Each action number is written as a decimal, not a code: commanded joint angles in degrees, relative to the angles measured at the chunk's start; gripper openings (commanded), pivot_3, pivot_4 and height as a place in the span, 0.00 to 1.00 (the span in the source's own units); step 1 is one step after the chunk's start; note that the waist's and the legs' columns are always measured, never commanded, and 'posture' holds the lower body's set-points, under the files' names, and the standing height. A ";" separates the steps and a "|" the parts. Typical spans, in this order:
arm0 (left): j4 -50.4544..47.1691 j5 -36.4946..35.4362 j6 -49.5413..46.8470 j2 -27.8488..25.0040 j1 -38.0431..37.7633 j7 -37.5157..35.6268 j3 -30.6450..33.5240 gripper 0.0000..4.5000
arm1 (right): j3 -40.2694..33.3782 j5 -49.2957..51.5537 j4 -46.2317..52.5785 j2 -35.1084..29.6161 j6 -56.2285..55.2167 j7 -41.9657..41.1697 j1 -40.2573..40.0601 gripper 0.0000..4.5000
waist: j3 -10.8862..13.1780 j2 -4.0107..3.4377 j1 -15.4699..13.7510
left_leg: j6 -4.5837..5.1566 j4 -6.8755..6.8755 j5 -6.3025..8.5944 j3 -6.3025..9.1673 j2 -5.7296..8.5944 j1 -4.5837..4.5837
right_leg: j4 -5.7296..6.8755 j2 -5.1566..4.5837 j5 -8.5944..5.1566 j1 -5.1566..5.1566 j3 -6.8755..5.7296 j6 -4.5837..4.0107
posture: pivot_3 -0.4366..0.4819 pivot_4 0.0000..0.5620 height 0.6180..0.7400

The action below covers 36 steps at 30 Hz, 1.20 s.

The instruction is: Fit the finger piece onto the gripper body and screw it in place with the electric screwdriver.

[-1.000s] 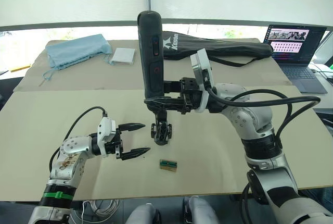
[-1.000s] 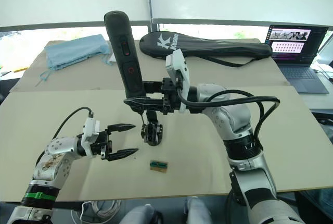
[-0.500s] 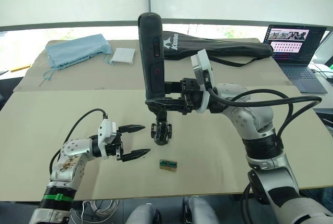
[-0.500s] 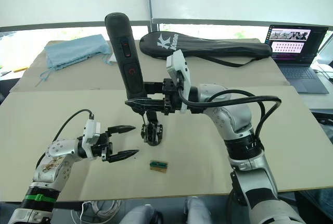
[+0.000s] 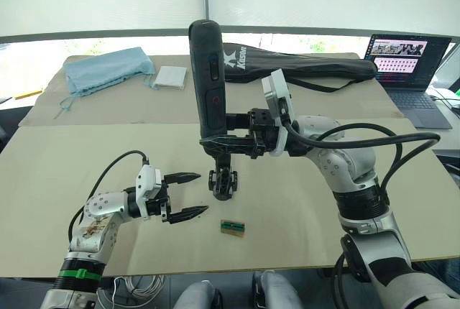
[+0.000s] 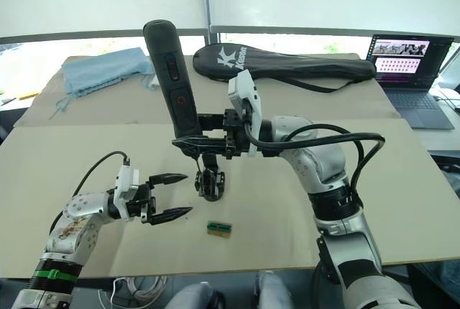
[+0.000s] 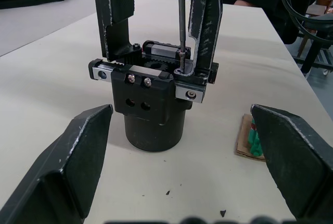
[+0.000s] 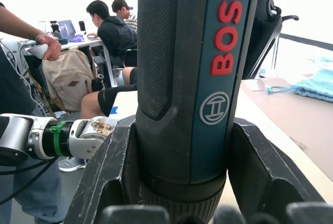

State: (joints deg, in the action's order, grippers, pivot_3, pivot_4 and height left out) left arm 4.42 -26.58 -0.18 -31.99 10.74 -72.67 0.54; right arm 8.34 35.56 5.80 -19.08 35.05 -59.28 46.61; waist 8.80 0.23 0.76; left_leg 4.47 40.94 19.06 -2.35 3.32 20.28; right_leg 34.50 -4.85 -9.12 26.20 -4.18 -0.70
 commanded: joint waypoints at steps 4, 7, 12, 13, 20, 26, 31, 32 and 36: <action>-2.06 -0.03 0.42 0.12 0.01 0.23 -0.08 1.00 | -1.13 -0.29 0.60 0.34 -1.73 -0.19 1.20 0.43 | 0.00 0.00 0.01 | 0.00 0.00 0.00 0.00 0.00 0.00 | 0.00 0.00 0.00 0.01 0.00 0.00 | 0.48 0.27 1.00; -2.08 -0.06 0.38 0.09 -0.01 0.33 -0.12 1.00 | -1.11 -0.51 0.46 0.33 -1.89 -0.26 1.23 0.43 | 0.00 0.00 0.01 | 0.00 0.00 0.00 0.00 0.00 0.00 | 0.00 0.00 0.00 0.00 0.00 0.00 | 0.48 0.27 1.00; -1.92 0.08 0.42 0.15 0.05 0.52 -0.25 1.00 | -1.07 -0.61 0.47 0.35 -1.86 -0.34 1.18 0.43 | 0.00 0.00 0.01 | 0.00 0.00 0.00 0.00 0.00 0.00 | 0.00 0.00 0.00 0.01 0.01 0.00 | 0.48 0.27 1.00; -1.91 0.19 0.44 0.21 0.06 0.63 -0.34 1.00 | -1.04 -0.61 0.61 0.39 -1.83 -0.31 1.08 0.43 | 0.00 0.00 0.00 | 0.00 0.00 0.00 0.00 0.00 0.00 | 0.00 0.00 0.00 0.01 0.01 0.00 | 0.48 0.27 1.00; -0.30 2.78 0.99 0.72 0.62 2.44 -1.58 1.00 | -0.67 -0.66 1.65 0.99 -1.77 0.01 0.31 0.43 | 0.00 0.00 0.01 | 0.00 0.00 0.00 0.00 0.00 0.00 | 0.01 0.00 0.00 0.00 0.00 0.00 | 0.48 0.27 1.00; 1.17 5.01 1.33 1.91 1.61 3.77 -2.64 1.00 | -0.46 -0.70 2.29 1.03 -1.64 0.14 -0.18 0.43 | 0.00 0.00 0.00 | 0.00 0.00 0.00 0.00 0.00 0.00 | 0.01 0.01 0.00 0.01 0.00 0.00 | 0.48 0.27 1.00; 2.21 6.35 1.52 2.92 2.76 4.56 -3.57 1.00 | -0.36 -0.69 2.52 1.00 -1.58 0.30 -0.26 0.43 | 0.00 0.00 0.00 | 0.00 0.00 0.00 0.00 0.01 0.00 | 0.02 0.00 0.00 0.00 0.00 0.00 | 0.48 0.27 1.00; 2.35 6.50 1.57 3.06 2.90 4.67 -3.65 1.00 | -0.35 -0.68 2.61 0.99 -1.56 0.35 -0.32 0.43 | 0.00 0.00 0.02 | 0.00 0.00 0.00 0.00 0.00 0.00 | 0.03 0.00 0.00 0.00 0.01 0.00 | 0.48 0.27 1.00; 3.22 7.18 2.11 3.50 3.38 5.01 -4.12 1.00 | -0.28 -0.65 2.98 0.81 -1.47 0.35 -0.57 0.43 | 0.00 0.00 0.00 | 0.00 0.00 0.00 0.00 0.00 0.00 | 0.04 0.00 0.00 0.01 0.05 0.00 | 0.48 0.27 1.00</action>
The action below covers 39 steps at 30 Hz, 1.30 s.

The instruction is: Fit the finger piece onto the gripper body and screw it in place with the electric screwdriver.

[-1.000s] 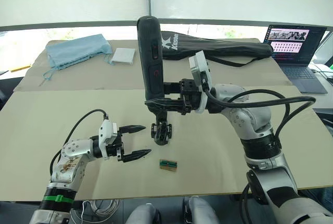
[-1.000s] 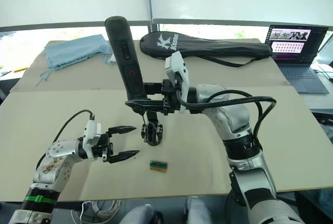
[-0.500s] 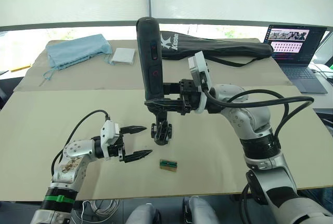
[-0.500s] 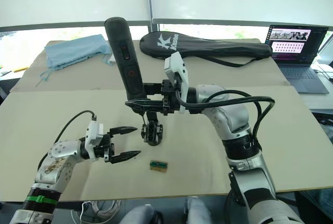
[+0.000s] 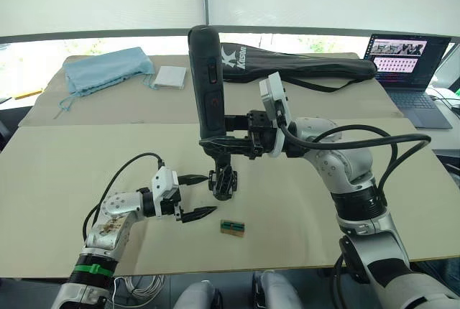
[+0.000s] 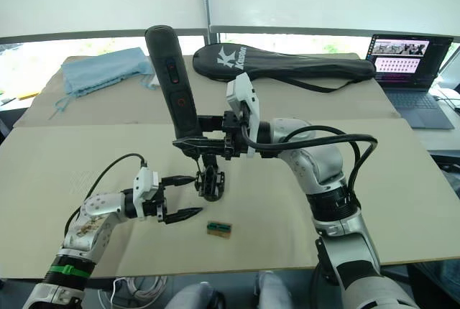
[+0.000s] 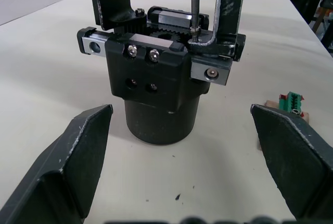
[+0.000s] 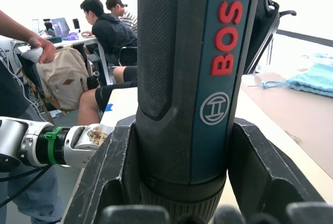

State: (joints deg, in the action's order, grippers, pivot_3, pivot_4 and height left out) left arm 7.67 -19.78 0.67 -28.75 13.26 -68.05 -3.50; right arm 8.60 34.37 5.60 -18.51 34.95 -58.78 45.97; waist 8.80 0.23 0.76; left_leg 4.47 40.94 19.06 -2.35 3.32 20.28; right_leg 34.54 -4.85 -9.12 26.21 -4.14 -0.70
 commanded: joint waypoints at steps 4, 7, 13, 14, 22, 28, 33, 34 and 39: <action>2.45 2.21 2.39 1.58 2.53 1.40 -1.03 1.00 | -0.43 0.38 3.41 0.06 -1.35 -0.23 0.01 0.43 | 0.00 0.00 -0.10 | 0.00 0.01 0.00 0.00 0.01 0.00 | 0.00 -0.01 0.00 -0.01 0.01 0.00 | 0.48 0.27 1.00; 3.63 3.42 3.31 2.11 3.36 1.33 -1.86 1.00 | -0.32 0.31 3.57 -0.04 -1.36 -0.34 -0.03 0.43 | 0.00 0.00 -0.06 | 0.01 0.01 0.00 0.00 0.02 0.00 | 0.02 -0.02 0.00 0.00 0.01 0.00 | 0.48 0.27 1.00; 5.22 4.07 4.15 2.98 4.34 1.47 -2.57 1.00 | -0.21 0.16 4.08 0.02 -1.23 -0.20 -0.34 0.43 | 0.00 0.00 -0.03 | 0.01 0.01 0.00 0.00 0.01 0.00 | 0.34 -0.03 0.00 0.01 0.03 0.00 | 0.48 0.27 1.00; 5.56 4.23 4.33 3.15 4.50 1.51 -2.67 1.00 | -0.18 0.11 4.14 0.01 -1.20 -0.18 -0.40 0.43 | 0.00 0.00 -0.05 | 0.01 0.01 0.00 0.00 0.01 0.00 | 0.34 -0.03 0.00 0.01 0.04 0.00 | 0.48 0.27 1.00; 8.10 5.75 5.38 4.71 5.97 2.57 -3.84 1.00 | -0.02 -0.09 4.43 0.05 -1.22 -0.08 -0.57 0.43 | 0.00 0.01 -0.07 | 0.01 0.01 0.00 0.00 0.02 0.00 | 0.34 -0.06 0.00 0.01 0.05 0.00 | 0.48 0.27 1.00; 11.02 7.49 6.55 5.73 7.68 3.46 -4.68 1.00 | 0.16 -0.23 4.57 -0.03 -1.14 -0.05 -0.61 0.43 | -0.01 0.01 -0.10 | 0.02 0.02 0.00 0.01 0.02 0.00 | 0.35 -0.07 0.00 0.01 0.06 0.00 | 0.48 0.27 1.00; 12.87 8.27 8.60 6.39 8.79 4.23 -4.74 1.00 | 0.23 -0.30 4.84 -0.11 -1.04 0.06 -0.73 0.43 | -0.01 0.01 -0.16 | 0.02 0.02 0.00 0.01 0.02 0.00 | 0.35 -0.09 0.00 0.01 0.06 0.00 | 0.48 0.27 1.00; 13.12 8.35 9.10 6.41 8.96 4.03 -4.78 1.00 | 0.25 -0.33 4.89 -0.15 -1.03 0.06 -0.76 0.43 | -0.01 0.01 -0.19 | 0.02 0.02 0.00 0.01 0.02 0.00 | 0.34 -0.10 0.00 0.01 0.06 0.00 | 0.48 0.27 1.00; 14.97 8.30 11.93 6.89 9.97 2.88 -4.62 1.00 | 0.31 -0.54 4.76 -0.20 -1.09 0.09 -0.77 0.43 | -0.01 0.02 -0.19 | 0.03 0.02 0.00 0.01 0.02 0.00 | 0.35 -0.11 0.00 0.01 0.06 0.00 | 0.48 0.27 1.00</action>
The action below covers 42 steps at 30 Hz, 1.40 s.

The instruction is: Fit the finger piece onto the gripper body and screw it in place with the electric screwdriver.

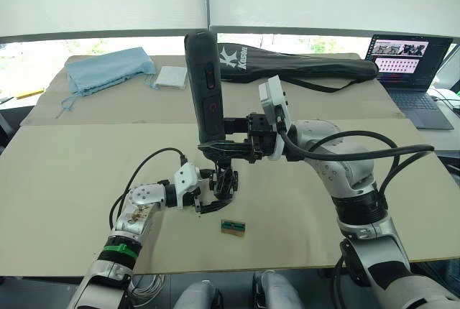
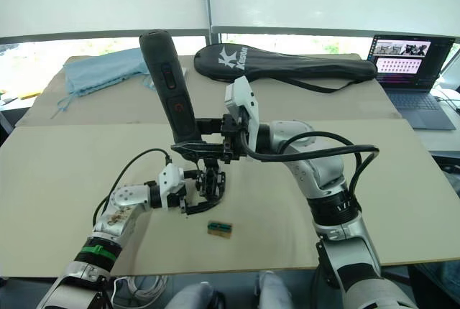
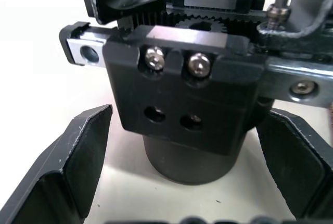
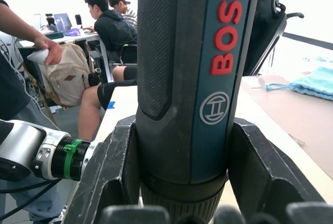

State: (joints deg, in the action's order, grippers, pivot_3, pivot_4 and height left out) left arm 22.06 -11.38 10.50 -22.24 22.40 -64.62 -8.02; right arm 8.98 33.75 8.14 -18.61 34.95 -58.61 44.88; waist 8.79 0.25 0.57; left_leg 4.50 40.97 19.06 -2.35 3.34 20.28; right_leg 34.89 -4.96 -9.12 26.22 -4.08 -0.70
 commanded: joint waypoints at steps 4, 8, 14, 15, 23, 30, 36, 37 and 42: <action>1.28 -0.11 2.04 0.46 1.29 -1.48 -0.58 1.00 | -0.03 -0.03 2.06 -0.12 -1.18 -0.14 0.31 0.43 | 0.00 0.00 -0.01 | 0.00 0.00 0.00 0.00 0.00 0.00 | 0.00 -0.01 0.00 0.00 0.00 0.00 | 0.48 0.27 1.00; 1.44 -0.07 1.45 0.83 1.60 -1.93 -0.94 1.00 | -0.01 -0.13 2.05 -0.15 -1.19 -0.10 0.29 0.43 | 0.00 0.00 -0.02 | 0.01 0.00 0.00 0.00 0.00 0.00 | 0.00 -0.01 0.00 0.00 0.00 0.00 | 0.48 0.27 1.00; 2.01 0.56 -0.40 0.71 1.92 -1.93 -1.64 1.00 | -0.03 -0.34 2.23 -0.19 -1.13 -0.10 0.11 0.43 | 0.00 0.00 0.02 | 0.01 -0.01 0.00 0.00 0.00 0.00 | 0.00 0.00 0.00 0.00 0.00 0.00 | 0.48 0.27 1.00; 2.21 0.76 -0.42 0.73 1.96 -1.78 -1.68 1.00 | -0.02 -0.37 2.27 -0.20 -1.13 -0.11 0.07 0.43 | 0.00 0.00 0.00 | 0.01 0.00 0.00 0.00 0.00 0.00 | 0.00 0.00 0.00 0.00 0.00 0.00 | 0.48 0.27 1.00; 3.17 1.44 -0.02 0.79 2.01 -1.14 -1.63 1.00 | 0.09 -0.46 2.38 -0.06 -1.19 -0.07 -0.06 0.43 | -0.01 0.01 -0.05 | 0.01 0.01 0.00 0.01 0.00 -0.01 | 0.00 -0.03 0.00 -0.01 0.01 0.00 | 0.48 0.27 1.00; 2.77 2.08 0.45 0.60 1.55 -1.16 -2.21 0.53 | 0.35 -0.80 2.14 -0.04 -1.32 -0.18 -0.34 0.43 | -0.02 0.01 -0.05 | 0.01 0.01 0.00 0.01 0.00 -0.03 | -0.01 -0.04 0.00 -0.01 0.03 0.00 | 0.48 0.27 1.00; 2.45 2.11 0.47 0.86 1.44 -0.79 -2.47 0.53 | 0.94 -1.47 1.44 -0.02 -1.81 -0.32 -1.11 0.43 | -0.04 0.01 -0.14 | 0.02 0.01 0.00 0.01 0.01 -0.03 | -0.01 -0.05 0.00 -0.02 0.03 0.00 | 0.48 0.27 1.00; 2.27 2.06 0.39 0.87 1.35 -0.73 -2.49 0.53 | 1.04 -1.65 1.29 -0.10 -1.91 -0.30 -1.39 0.43 | -0.04 0.01 -0.14 | 0.02 0.01 0.00 0.01 0.01 -0.03 | -0.01 -0.06 0.00 -0.02 0.03 0.00 | 0.48 0.27 1.00; 1.85 1.72 -0.12 0.95 1.11 -0.72 -2.51 0.53 | 1.57 -2.52 0.40 -0.37 -2.91 -0.20 -2.40 0.43 | -0.06 0.01 -0.16 | 0.02 0.00 0.00 0.01 0.01 -0.04 | -0.01 -0.06 0.00 -0.02 0.03 0.00 | 0.48 0.27 1.00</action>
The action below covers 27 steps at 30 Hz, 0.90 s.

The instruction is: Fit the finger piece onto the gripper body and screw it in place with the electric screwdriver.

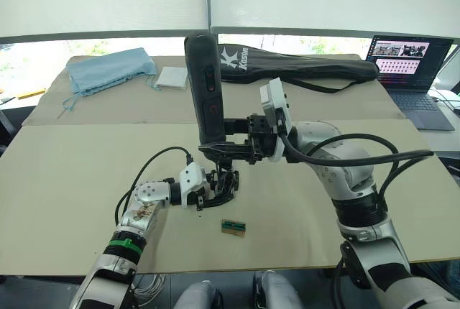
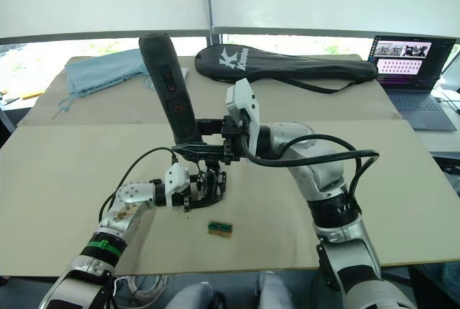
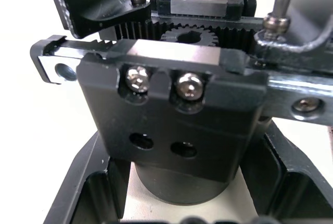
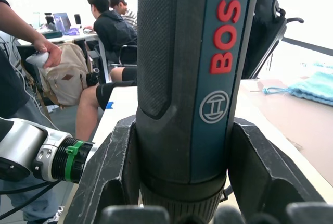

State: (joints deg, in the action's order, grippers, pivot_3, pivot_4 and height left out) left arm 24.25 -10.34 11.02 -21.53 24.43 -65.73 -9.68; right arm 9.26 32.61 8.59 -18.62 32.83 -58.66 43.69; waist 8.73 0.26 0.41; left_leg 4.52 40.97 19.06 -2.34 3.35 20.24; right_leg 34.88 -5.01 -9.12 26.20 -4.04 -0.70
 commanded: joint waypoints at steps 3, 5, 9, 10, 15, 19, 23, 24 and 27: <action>-0.52 0.58 -0.83 0.34 -1.01 0.43 -0.87 0.53 | 1.79 -2.35 -0.95 -0.37 -1.99 0.07 -2.16 0.43 | -0.04 -0.01 -0.01 | 0.00 0.00 0.00 0.00 0.00 -0.01 | 0.00 0.00 0.00 -0.01 0.00 0.00 | 0.48 0.27 1.00; -0.64 0.57 -0.90 0.34 -1.07 0.46 -0.88 0.53 | 2.05 -2.64 -1.31 -0.35 -2.54 0.29 -2.63 0.43 | -0.06 0.00 -0.01 | 0.00 0.00 0.00 0.00 0.00 -0.03 | 0.00 0.00 0.00 -0.02 0.00 0.00 | 0.48 0.27 1.00; -0.75 0.52 -1.23 0.33 -1.10 0.44 -0.90 0.53 | 2.58 -3.00 -2.01 -0.15 -3.26 0.82 -3.35 0.43 | -0.10 -0.02 -0.01 | 0.00 0.00 0.00 0.00 0.00 -0.04 | 0.00 -0.01 0.00 -0.03 0.01 0.00 | 0.48 0.27 1.00; -0.79 0.50 -1.35 0.32 -1.13 0.41 -0.91 0.53 | 2.76 -3.05 -2.20 -0.09 -3.18 1.03 -3.61 0.43 | -0.11 -0.02 -0.02 | 0.00 0.00 0.00 0.00 0.00 -0.05 | -0.01 -0.01 0.00 -0.03 0.01 0.00 | 0.48 0.27 1.00; -0.95 0.41 -1.71 0.27 -1.26 0.30 -0.93 0.53 | 3.71 -2.88 -2.57 -0.29 -2.13 1.40 -4.41 0.43 | -0.19 -0.02 0.00 | 0.01 0.00 0.00 0.00 0.00 -0.06 | -0.01 -0.02 0.00 -0.04 0.01 0.00 | 0.48 0.27 1.00; -0.98 0.39 -1.81 0.21 -1.28 0.35 -0.92 0.53 | 4.30 -2.71 -2.34 -0.19 -1.42 1.83 -4.55 0.43 | -0.22 -0.01 -0.01 | 0.01 0.00 0.01 0.00 0.00 -0.07 | -0.03 -0.03 0.00 -0.04 0.03 0.00 | 0.48 0.27 1.00; -0.70 0.45 -1.71 0.24 -1.07 0.39 -0.92 0.53 | 5.12 -3.48 -3.14 0.21 -1.35 2.81 -4.59 0.43 | -0.25 -0.01 -0.01 | 0.01 0.00 0.01 0.00 0.00 -0.07 | -0.03 -0.03 0.00 -0.04 0.03 0.00 | 0.48 0.27 1.00; -0.63 0.44 -1.70 0.24 -1.02 0.38 -0.91 0.53 | 5.36 -3.72 -3.39 0.29 -1.38 3.07 -4.70 0.43 | -0.25 -0.01 0.00 | 0.01 0.00 0.01 0.00 0.00 -0.07 | -0.03 -0.03 0.00 -0.04 0.03 0.00 | 0.48 0.27 1.00; -0.43 0.43 -1.67 0.27 -0.90 0.36 -0.90 0.53 | 6.04 -3.72 -3.65 0.17 -0.25 3.43 -5.29 0.43 | -0.30 0.00 -0.01 | 0.01 0.00 0.01 0.00 0.00 -0.08 | -0.03 -0.04 0.00 -0.04 0.04 0.00 | 0.48 0.27 1.00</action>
State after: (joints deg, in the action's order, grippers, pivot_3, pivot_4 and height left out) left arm 23.77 -10.35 9.74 -21.51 24.02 -65.20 -9.82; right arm 11.06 32.14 7.83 -17.67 29.06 -55.59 41.13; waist 8.43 0.25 0.40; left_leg 4.54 40.97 19.07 -2.34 3.35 20.17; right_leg 34.85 -5.05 -9.12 26.16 -4.01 -0.70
